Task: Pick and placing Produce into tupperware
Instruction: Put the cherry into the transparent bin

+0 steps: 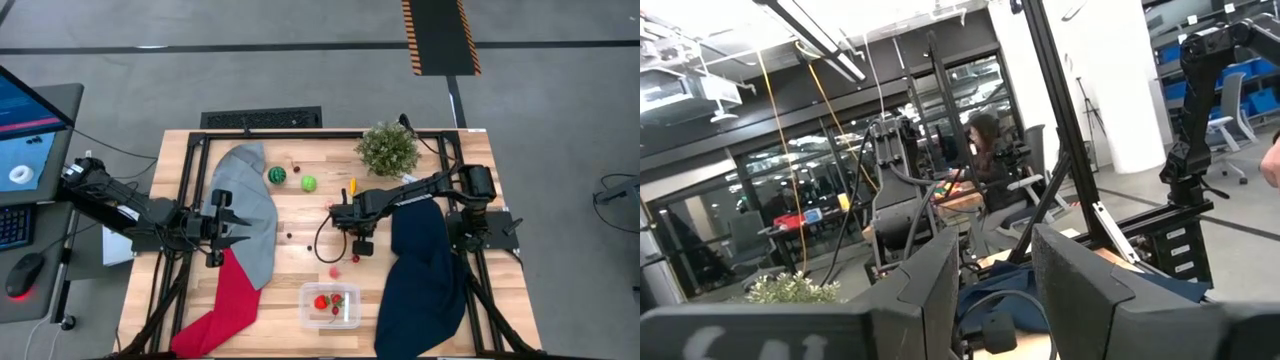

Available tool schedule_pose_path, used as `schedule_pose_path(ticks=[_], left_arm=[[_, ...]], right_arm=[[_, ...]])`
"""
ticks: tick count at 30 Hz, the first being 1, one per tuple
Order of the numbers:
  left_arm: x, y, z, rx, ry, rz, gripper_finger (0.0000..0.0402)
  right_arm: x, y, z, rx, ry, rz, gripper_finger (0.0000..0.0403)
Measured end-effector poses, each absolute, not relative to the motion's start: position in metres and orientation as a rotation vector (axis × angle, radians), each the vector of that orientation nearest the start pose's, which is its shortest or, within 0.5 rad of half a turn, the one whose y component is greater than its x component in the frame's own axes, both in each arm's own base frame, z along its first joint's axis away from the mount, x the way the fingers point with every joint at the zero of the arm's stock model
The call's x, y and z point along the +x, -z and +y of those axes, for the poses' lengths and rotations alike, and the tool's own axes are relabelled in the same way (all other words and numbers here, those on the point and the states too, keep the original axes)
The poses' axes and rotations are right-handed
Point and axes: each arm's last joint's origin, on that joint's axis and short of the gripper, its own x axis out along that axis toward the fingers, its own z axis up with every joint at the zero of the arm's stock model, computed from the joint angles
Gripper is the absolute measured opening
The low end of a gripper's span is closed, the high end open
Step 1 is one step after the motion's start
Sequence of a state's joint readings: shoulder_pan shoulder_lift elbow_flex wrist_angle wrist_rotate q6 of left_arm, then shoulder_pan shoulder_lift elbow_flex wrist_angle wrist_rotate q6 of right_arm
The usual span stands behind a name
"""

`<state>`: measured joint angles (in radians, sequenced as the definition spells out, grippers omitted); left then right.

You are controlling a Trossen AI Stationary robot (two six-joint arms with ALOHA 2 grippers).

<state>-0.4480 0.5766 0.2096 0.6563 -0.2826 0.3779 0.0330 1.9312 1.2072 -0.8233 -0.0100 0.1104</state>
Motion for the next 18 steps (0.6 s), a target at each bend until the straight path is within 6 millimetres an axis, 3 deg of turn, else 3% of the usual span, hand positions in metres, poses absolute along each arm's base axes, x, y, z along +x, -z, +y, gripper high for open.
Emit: schedule_pose_path(ticks=[7, 18], left_arm=[[0.130, -0.243, -0.054, 0.271, 0.110, -0.298, 0.0121], [0.130, -0.242, -0.054, 0.257, 0.124, -0.288, 0.0121]], right_arm=[[0.342, -0.142, 0.024, 0.076, 0.059, 1.556, 0.0011], [0.359, -0.193, 0.097, 0.008, 0.074, 1.429, 0.0010]])
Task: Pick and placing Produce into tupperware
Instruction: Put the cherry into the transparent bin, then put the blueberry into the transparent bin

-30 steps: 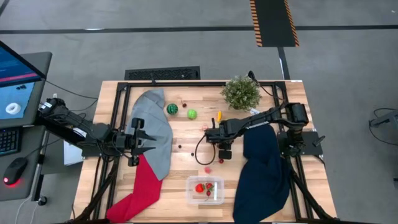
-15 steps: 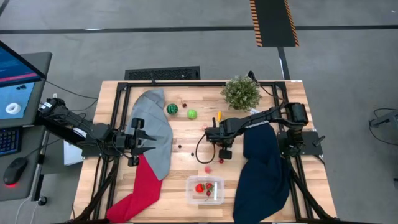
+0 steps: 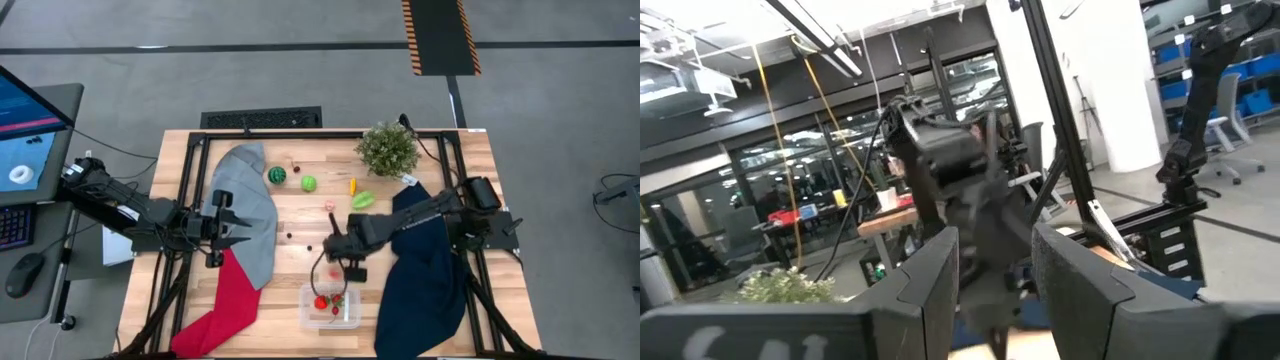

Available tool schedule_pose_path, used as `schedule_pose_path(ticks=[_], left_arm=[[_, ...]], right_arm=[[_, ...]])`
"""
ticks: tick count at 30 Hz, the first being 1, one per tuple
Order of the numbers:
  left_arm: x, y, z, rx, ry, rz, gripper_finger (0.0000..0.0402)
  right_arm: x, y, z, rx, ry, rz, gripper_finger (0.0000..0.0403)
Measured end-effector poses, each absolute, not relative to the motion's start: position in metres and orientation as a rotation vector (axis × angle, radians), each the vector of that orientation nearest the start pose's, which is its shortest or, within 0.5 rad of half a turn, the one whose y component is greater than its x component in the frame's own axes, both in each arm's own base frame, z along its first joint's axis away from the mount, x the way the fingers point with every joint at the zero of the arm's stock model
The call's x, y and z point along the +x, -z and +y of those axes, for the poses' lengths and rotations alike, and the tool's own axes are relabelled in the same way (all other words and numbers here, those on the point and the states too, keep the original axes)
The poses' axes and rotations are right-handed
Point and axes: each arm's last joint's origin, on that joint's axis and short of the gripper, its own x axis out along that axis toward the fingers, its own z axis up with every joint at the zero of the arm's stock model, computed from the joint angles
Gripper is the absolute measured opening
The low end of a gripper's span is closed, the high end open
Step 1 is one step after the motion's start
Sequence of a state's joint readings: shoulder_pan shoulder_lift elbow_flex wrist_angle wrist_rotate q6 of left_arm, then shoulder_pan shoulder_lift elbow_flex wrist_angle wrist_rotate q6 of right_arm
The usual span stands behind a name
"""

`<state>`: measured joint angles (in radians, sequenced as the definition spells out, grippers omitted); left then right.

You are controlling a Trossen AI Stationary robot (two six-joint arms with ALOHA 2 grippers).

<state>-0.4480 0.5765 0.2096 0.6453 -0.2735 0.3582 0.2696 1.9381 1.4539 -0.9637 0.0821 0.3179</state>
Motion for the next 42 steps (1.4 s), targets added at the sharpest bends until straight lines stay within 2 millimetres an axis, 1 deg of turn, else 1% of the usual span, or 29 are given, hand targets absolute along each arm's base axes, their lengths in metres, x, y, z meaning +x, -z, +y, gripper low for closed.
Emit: schedule_pose_path(ticks=[3, 6, 10, 13, 15, 19, 22, 25, 30, 34, 36, 42], left_arm=[[0.130, -0.242, -0.054, 0.252, 0.131, -0.290, 0.0121], [0.130, -0.242, -0.054, 0.250, 0.132, -0.289, 0.0121], [0.130, -0.242, -0.054, 0.250, 0.132, -0.289, 0.0121], [0.130, -0.242, -0.054, 0.249, 0.132, -0.291, 0.0121], [0.130, -0.243, -0.054, 0.246, 0.130, -0.300, 0.0121], [0.130, -0.244, -0.054, 0.240, 0.126, -0.315, 0.0121], [0.130, -0.244, -0.054, 0.241, 0.126, -0.315, 0.0121], [0.130, -0.244, -0.054, 0.241, 0.126, -0.314, 0.0121], [0.130, -0.244, -0.054, 0.241, 0.127, -0.313, 0.0121], [0.130, -0.244, -0.054, 0.242, 0.127, -0.311, 0.0121], [0.130, -0.244, -0.054, 0.242, 0.127, -0.310, 0.0121], [0.130, -0.244, -0.054, 0.242, 0.127, -0.308, 0.0121]], right_arm=[[0.361, -0.205, 0.124, 0.027, 0.039, 1.349, 0.0010], [0.360, -0.210, 0.149, 0.055, -0.002, 1.273, 0.0012], [0.357, -0.214, 0.174, 0.093, -0.044, 1.205, 0.0011], [0.354, -0.215, 0.188, 0.117, -0.070, 1.171, 0.0010], [0.352, -0.215, 0.192, 0.132, -0.069, 1.174, 0.0013], [0.351, -0.216, 0.198, 0.151, -0.077, 1.154, 0.0043], [0.352, -0.217, 0.198, 0.156, -0.080, 1.145, 0.0068], [0.353, -0.216, 0.197, 0.157, -0.077, 1.146, 0.0081], [0.354, -0.215, 0.190, 0.113, -0.037, 1.151, 0.0085], [0.350, -0.212, 0.179, 0.035, 0.072, 1.183, 0.0086], [0.349, -0.205, 0.170, 0.024, 0.110, 1.207, 0.0086], [0.343, -0.172, 0.137, 0.033, 0.192, 1.306, 0.0087]])
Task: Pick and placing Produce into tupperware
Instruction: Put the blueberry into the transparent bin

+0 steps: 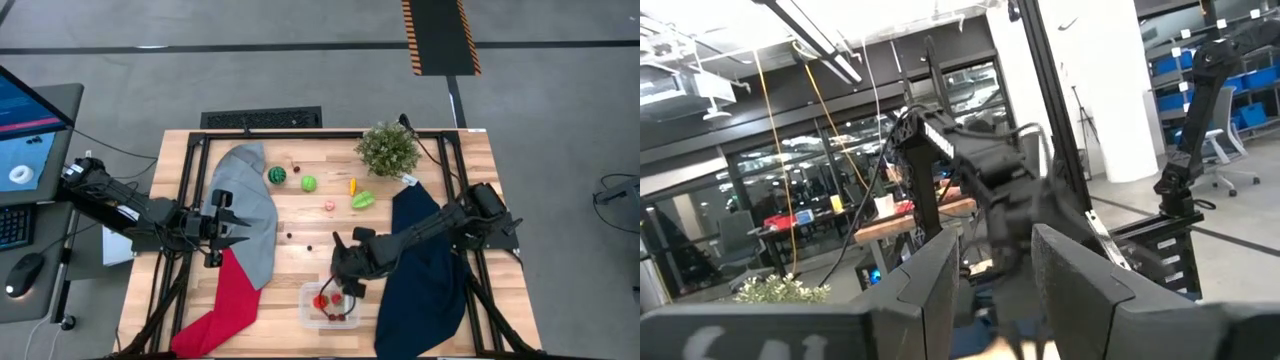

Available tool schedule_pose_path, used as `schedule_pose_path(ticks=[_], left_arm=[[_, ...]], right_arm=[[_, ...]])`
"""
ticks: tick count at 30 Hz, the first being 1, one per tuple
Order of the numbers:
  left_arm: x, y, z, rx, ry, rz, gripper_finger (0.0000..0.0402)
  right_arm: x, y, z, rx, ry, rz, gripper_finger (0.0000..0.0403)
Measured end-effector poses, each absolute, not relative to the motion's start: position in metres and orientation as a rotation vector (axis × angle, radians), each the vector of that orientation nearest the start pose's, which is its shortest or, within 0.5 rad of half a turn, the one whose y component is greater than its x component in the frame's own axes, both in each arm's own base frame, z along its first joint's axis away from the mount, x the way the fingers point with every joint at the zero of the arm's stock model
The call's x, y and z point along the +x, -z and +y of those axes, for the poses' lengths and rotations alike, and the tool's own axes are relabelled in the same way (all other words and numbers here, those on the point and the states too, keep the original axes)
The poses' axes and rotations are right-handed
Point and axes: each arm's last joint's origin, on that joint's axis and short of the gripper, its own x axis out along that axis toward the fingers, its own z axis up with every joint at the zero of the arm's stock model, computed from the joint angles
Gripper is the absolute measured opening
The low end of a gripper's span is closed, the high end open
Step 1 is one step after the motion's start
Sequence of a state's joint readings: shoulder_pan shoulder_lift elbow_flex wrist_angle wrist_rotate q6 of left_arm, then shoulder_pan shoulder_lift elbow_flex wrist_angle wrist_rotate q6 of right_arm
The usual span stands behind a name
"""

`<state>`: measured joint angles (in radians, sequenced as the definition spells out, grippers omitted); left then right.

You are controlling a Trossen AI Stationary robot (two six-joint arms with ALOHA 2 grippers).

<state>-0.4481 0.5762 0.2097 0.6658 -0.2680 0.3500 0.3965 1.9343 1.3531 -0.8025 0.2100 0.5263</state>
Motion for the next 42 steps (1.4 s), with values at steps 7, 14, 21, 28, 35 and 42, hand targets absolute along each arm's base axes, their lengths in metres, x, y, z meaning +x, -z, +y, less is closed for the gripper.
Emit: schedule_pose_path(ticks=[7, 14, 21, 28, 35, 42], left_arm=[[0.130, -0.243, -0.054, 0.246, 0.121, -0.293, 0.0121], [0.135, -0.237, -0.052, 0.154, 0.035, -0.228, 0.0121], [0.153, -0.223, -0.045, -0.017, -0.041, -0.105, 0.0121], [0.178, -0.208, -0.028, -0.264, -0.321, 0.225, 0.0121], [0.202, -0.208, -0.026, -0.286, -0.276, 0.580, 0.0121], [0.223, -0.203, -0.032, -0.224, -0.136, 0.745, 0.0121]], right_arm=[[0.338, -0.169, 0.120, 0.018, 0.187, 1.351, 0.0087], [0.333, -0.191, 0.127, -0.030, 0.170, 1.167, 0.0087], [0.317, -0.212, 0.139, 0.005, 0.067, 0.847, 0.0087], [0.303, -0.232, 0.151, -0.046, -0.044, 0.553, 0.0087], [0.297, -0.236, 0.168, -0.130, -0.140, 0.400, 0.0087], [0.294, -0.226, 0.167, -0.150, -0.144, 0.413, 0.0087]])
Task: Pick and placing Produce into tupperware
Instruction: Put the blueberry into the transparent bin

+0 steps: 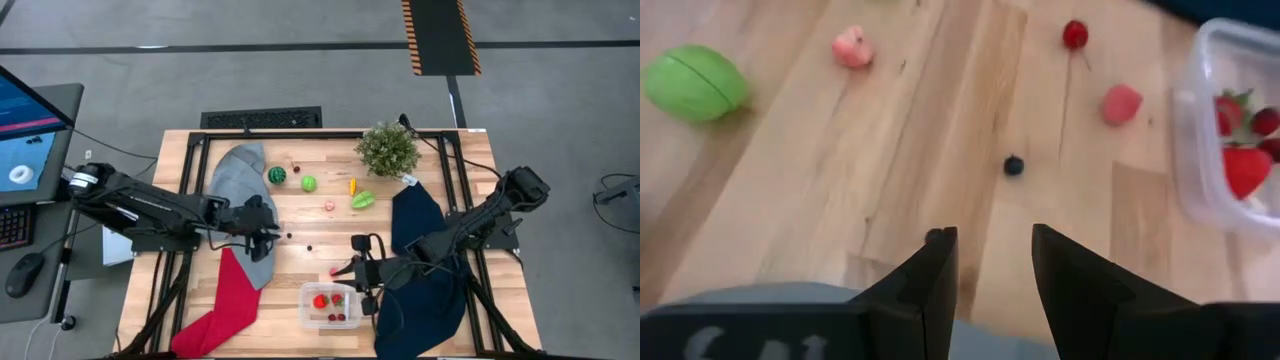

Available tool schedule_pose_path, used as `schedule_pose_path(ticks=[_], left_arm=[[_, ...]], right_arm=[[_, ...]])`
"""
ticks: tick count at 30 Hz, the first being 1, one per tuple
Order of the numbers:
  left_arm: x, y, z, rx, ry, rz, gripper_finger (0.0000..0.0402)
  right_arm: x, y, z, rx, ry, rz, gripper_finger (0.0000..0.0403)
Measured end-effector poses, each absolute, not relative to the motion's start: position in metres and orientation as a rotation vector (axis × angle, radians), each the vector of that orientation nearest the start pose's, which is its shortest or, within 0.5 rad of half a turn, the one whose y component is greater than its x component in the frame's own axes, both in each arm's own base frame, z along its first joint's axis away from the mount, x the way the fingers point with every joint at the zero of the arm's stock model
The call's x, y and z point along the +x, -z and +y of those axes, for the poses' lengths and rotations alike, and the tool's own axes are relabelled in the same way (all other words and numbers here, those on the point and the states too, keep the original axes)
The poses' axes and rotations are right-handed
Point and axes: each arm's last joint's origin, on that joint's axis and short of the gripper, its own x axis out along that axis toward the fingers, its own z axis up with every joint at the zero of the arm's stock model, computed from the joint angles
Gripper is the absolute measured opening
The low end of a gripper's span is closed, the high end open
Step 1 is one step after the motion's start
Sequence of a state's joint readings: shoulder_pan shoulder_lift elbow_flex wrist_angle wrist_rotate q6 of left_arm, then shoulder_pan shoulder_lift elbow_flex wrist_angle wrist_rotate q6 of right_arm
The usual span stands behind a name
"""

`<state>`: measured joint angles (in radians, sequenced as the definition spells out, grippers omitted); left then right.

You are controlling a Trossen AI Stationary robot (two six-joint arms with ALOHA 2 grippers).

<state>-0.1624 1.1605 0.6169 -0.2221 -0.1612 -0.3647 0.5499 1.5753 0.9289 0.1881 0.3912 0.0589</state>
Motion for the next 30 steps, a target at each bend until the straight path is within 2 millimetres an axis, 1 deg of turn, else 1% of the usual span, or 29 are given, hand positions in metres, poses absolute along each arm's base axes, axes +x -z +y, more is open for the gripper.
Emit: schedule_pose_path(ticks=[5, 10, 15, 19, 23, 30], left_arm=[[0.237, -0.193, -0.030, -0.184, -0.161, 0.811, 0.0121], [0.248, -0.178, -0.030, -0.120, -0.209, 0.917, 0.0124], [0.263, -0.173, -0.032, -0.091, -0.216, 0.964, 0.0154], [0.271, -0.175, -0.032, -0.064, -0.231, 0.971, 0.0185], [0.270, -0.175, -0.032, -0.045, -0.228, 0.986, 0.0203], [0.269, -0.174, -0.030, 0.016, -0.230, 1.006, 0.0206]], right_arm=[[0.293, -0.228, 0.168, -0.143, -0.146, 0.400, 0.0087], [0.289, -0.228, 0.175, -0.144, -0.176, 0.399, 0.0087], [0.281, -0.228, 0.188, -0.152, -0.219, 0.394, 0.0087], [0.277, -0.229, 0.195, -0.152, -0.241, 0.383, 0.0087], [0.274, -0.229, 0.199, -0.148, -0.253, 0.378, 0.0087], [0.274, -0.229, 0.199, -0.137, -0.250, 0.380, 0.0087]])
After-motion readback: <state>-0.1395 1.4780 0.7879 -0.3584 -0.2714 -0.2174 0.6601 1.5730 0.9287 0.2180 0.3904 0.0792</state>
